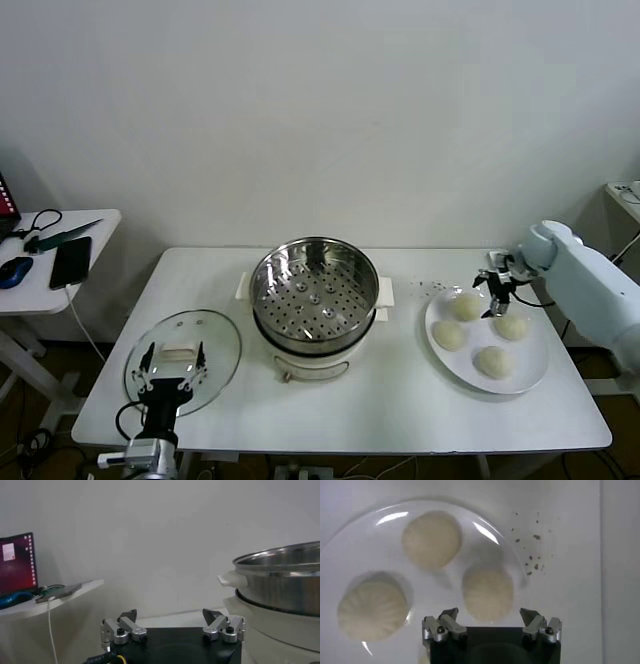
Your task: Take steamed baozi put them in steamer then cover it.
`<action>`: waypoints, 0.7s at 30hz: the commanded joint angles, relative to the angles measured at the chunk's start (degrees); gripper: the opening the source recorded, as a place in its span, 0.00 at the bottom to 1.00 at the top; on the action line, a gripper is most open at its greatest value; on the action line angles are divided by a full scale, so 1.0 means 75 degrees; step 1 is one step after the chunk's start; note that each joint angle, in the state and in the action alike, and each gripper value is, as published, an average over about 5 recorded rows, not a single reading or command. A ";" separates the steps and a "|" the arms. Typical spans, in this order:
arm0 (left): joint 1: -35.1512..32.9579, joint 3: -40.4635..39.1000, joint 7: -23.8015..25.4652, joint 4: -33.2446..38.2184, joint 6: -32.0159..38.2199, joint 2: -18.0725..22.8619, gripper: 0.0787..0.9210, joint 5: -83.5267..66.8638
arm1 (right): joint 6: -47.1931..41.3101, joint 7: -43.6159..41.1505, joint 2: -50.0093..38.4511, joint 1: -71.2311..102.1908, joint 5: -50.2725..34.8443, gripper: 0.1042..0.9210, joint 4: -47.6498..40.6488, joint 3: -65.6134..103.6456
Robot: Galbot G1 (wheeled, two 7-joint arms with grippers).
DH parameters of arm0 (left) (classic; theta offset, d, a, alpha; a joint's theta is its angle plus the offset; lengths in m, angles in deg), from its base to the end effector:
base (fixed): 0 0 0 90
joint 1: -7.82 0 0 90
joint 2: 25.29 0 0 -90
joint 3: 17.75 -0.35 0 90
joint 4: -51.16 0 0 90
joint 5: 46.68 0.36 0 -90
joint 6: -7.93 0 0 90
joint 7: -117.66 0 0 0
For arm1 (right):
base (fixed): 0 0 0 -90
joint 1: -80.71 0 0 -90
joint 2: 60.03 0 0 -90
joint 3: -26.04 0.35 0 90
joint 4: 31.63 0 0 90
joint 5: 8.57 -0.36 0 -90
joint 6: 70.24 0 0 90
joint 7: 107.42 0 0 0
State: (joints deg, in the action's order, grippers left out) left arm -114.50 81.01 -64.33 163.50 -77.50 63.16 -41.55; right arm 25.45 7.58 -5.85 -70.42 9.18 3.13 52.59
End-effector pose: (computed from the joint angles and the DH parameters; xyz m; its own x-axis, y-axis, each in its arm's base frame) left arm 0.1649 0.0565 -0.3549 -0.9854 -0.1503 0.0801 -0.1325 0.9720 0.1942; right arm 0.5969 -0.2290 -0.2244 -0.1941 -0.0694 0.9785 -0.9809 -0.0027 -0.1947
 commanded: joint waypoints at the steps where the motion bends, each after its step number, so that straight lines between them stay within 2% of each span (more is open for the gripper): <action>1: -0.0018 0.0027 -0.0008 0.0023 -0.0020 -0.0028 0.88 0.0007 | 0.0147 -0.0072 0.0713 -0.0301 0.0411 0.88 -0.0930 -0.0252; 14: -0.0090 0.0057 -0.0014 0.0034 0.0008 -0.0024 0.88 0.0017 | 0.0278 -0.0025 0.0971 -0.0210 0.0847 0.88 -0.1203 -0.0066; 21: -0.0096 0.0064 -0.0021 0.0038 0.0016 -0.0010 0.88 0.0017 | 0.0322 -0.0030 0.0937 -0.0179 0.0878 0.82 -0.1177 -0.0071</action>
State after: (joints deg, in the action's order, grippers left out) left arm -115.21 81.47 -64.45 163.76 -77.44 62.97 -41.44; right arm 27.61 7.40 0.26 -71.49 14.57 -4.46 52.08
